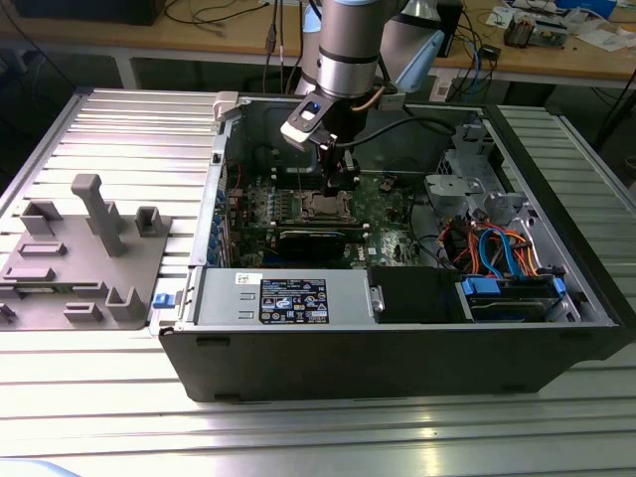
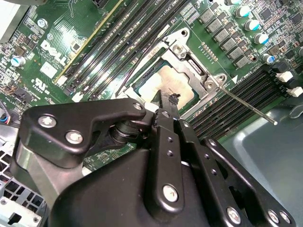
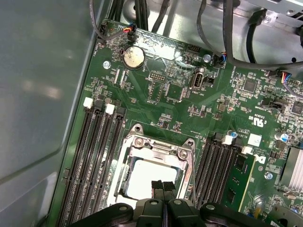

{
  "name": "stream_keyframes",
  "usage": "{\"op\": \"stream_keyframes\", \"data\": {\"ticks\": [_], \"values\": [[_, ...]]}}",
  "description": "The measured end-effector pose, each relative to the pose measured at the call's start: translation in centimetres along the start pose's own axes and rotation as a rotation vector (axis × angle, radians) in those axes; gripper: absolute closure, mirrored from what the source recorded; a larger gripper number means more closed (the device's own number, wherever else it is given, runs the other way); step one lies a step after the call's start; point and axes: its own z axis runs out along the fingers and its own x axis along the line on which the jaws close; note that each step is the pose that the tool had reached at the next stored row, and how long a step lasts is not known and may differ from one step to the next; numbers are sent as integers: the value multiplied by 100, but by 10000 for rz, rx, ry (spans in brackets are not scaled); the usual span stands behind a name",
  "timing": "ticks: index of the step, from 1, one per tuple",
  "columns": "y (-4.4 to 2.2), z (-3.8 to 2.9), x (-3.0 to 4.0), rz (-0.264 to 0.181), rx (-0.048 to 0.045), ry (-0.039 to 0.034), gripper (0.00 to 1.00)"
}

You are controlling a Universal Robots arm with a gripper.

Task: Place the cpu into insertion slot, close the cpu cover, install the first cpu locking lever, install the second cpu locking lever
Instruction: 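Install the first cpu locking lever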

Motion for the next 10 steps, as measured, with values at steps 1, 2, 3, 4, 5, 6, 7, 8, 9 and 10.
{"op": "stream_keyframes", "data": {"ticks": [1,2,3,4,5,6,7,8,9,10], "values": [[0,0,0,-6,0,-1,89],[0,0,0,-11,0,-1,89],[0,0,0,-18,-1,-1,89],[0,0,0,-27,-1,-2,89],[0,0,0,-46,-3,-2,89],[0,0,0,-60,-4,-3,89],[0,0,0,-75,-6,-4,89],[0,0,0,-93,-6,-5,89],[0,0,0,-108,-7,-6,89],[0,0,0,-135,-8,-7,89]]}}
